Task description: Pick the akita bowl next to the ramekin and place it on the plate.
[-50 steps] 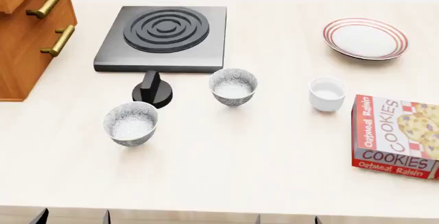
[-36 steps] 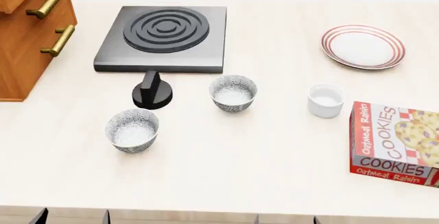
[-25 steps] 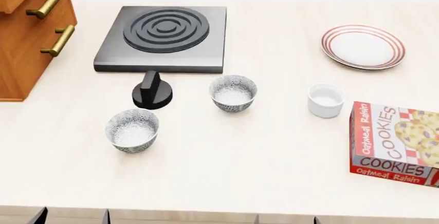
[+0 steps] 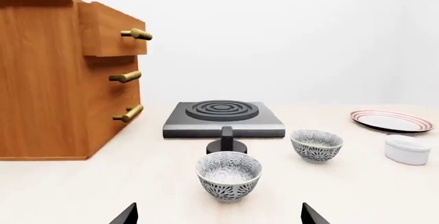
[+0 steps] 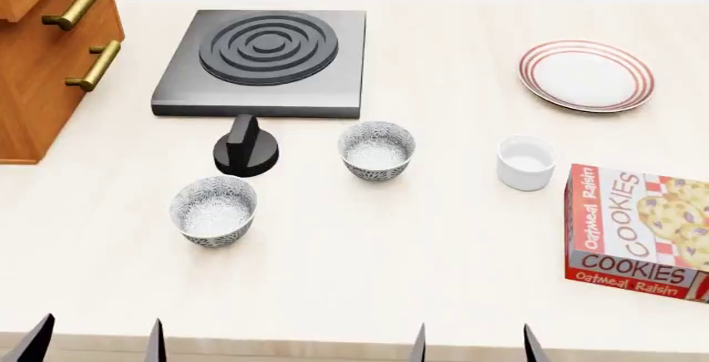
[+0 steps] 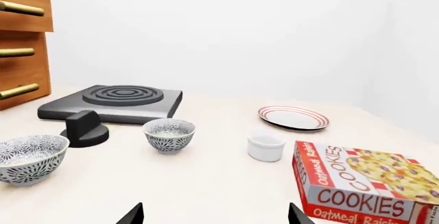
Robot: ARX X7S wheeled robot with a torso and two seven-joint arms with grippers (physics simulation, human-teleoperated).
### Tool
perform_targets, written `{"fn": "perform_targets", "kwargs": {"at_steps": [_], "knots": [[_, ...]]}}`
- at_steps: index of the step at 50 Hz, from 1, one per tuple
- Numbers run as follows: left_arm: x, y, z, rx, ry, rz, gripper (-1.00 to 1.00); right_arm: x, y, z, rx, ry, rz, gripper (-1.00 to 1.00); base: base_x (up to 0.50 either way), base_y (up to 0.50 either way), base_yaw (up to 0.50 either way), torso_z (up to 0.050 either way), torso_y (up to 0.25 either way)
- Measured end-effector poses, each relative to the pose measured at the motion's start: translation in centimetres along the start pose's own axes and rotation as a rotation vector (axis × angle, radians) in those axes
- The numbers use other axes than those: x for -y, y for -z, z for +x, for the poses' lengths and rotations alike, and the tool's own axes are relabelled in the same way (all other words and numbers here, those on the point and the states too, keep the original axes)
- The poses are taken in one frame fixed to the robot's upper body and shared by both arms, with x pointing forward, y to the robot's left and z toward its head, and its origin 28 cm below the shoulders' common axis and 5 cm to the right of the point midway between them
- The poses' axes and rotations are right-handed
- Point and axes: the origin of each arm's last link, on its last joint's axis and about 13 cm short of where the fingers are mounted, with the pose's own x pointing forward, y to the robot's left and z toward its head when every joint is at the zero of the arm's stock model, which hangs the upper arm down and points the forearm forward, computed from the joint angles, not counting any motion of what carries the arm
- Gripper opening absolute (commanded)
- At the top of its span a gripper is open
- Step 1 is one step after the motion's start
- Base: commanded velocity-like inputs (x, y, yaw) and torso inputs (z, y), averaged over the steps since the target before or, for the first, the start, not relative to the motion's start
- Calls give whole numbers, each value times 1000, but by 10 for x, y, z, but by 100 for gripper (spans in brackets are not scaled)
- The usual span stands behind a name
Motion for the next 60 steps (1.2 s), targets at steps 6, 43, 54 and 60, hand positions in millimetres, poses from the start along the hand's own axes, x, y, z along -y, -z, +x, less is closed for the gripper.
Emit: {"fn": "perform_targets", "kwargs": {"at_steps": [6,43,54,60], "knots": [[0,-14,-1,34,0,-3,100,0,-14,-3,38,1,-13,100,0,0,0,0,0],[0,-84,-19,233,39,-18,100,-4,-66,-23,243,16,-75,100,0,0,0,0,0],[0,-91,-21,266,29,-30,100,-4,-68,-25,270,18,-69,100,0,0,0,0,0],[0,-94,-22,277,23,-37,100,-4,-69,-25,272,17,-58,100,0,0,0,0,0]]}}
